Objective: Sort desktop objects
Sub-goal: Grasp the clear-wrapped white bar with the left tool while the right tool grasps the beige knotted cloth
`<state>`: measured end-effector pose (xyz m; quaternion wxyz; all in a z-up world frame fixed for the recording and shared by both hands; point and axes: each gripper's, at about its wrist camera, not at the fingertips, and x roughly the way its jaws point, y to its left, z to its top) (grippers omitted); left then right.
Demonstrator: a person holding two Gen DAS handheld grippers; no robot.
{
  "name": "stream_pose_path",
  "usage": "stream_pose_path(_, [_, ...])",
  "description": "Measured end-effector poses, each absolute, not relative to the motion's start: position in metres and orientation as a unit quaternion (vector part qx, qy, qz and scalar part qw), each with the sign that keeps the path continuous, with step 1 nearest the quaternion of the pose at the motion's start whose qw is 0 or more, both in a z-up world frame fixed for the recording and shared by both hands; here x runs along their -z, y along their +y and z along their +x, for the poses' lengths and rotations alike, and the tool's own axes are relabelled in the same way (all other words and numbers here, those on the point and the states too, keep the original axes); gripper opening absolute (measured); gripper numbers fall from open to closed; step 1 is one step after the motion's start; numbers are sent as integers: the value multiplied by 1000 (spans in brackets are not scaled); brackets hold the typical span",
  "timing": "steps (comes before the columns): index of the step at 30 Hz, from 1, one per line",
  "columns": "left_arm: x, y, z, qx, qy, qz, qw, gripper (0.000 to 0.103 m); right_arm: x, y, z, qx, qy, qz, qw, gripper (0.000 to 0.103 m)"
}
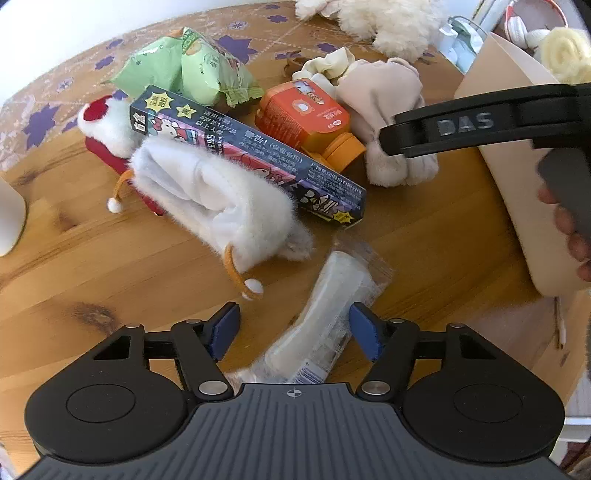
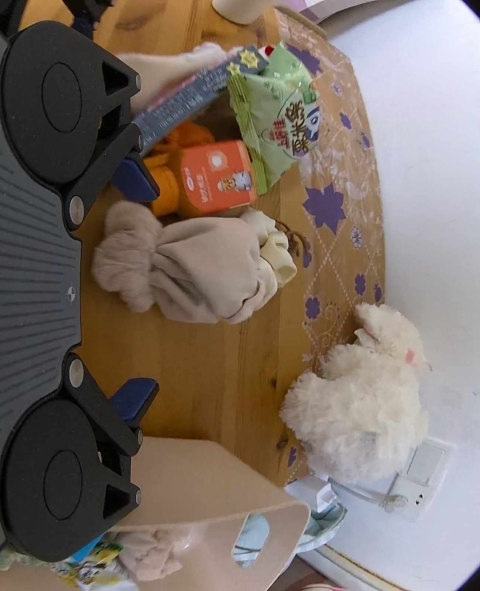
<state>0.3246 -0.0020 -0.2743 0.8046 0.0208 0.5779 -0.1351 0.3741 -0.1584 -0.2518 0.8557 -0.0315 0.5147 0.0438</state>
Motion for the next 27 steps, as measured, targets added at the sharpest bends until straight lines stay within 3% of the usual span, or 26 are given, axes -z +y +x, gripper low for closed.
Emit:
stream_pose_path(3, [275,-5,327,137,577,21,805,65,262,-156,379,-47,518,-34,853,100])
stream_pose_path(7, [275,-12,328,140,574,34,806,63,274,-160,384,-53,540,-12,840,78])
stream_pose_path(10, [275,-15,328,148,568,41,808,51,279,-163,381,-55,547,-2,835,58])
stream_pose_path(12, [274,-15,329,151,568,32,808,35,279,-164,378,-62,546,-5,835,46])
stream_pose_path(18, [274,-18,333,149,569,23,808,28,274,-171,370,-75,546,5,834,32])
stream_pose_path(27, [269,-13,330,138,562,18,815,23,265,-171,354,-89,536,-3,839,28])
